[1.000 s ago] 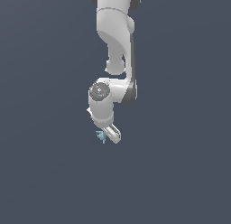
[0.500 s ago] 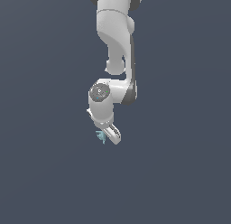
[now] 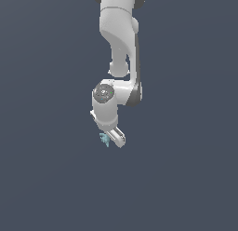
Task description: Pick up the object and move it to a goal position.
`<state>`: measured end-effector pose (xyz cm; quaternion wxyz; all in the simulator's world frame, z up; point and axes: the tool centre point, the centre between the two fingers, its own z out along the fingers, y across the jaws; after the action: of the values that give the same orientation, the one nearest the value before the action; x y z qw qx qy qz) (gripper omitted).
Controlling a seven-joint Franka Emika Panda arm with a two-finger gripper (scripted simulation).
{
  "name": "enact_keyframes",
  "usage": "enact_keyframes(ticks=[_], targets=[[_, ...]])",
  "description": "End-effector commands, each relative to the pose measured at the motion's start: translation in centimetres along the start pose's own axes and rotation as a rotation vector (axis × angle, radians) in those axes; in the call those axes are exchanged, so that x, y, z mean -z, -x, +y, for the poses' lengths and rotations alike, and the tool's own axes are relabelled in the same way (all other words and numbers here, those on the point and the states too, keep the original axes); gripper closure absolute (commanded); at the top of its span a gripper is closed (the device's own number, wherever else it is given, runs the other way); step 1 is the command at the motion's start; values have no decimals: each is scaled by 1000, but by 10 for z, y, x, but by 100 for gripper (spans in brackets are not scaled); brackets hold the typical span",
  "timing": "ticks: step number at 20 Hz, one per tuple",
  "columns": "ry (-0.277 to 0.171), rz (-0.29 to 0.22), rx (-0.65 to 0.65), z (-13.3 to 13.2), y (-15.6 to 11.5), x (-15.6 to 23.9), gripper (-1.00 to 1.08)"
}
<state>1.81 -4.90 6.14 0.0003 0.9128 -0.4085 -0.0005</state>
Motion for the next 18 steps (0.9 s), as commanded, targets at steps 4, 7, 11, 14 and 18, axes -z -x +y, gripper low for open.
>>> enact_keyframes(ticks=[4,7,11,14,18], targets=[[-1,0,1,-1,13,18,108],[-1,0,1,-1,24,34,108],[-2,0,1,-1,44,60,108],[-2,0,1,-1,61,84,108],[-1,0,1,-2,80,112,108]])
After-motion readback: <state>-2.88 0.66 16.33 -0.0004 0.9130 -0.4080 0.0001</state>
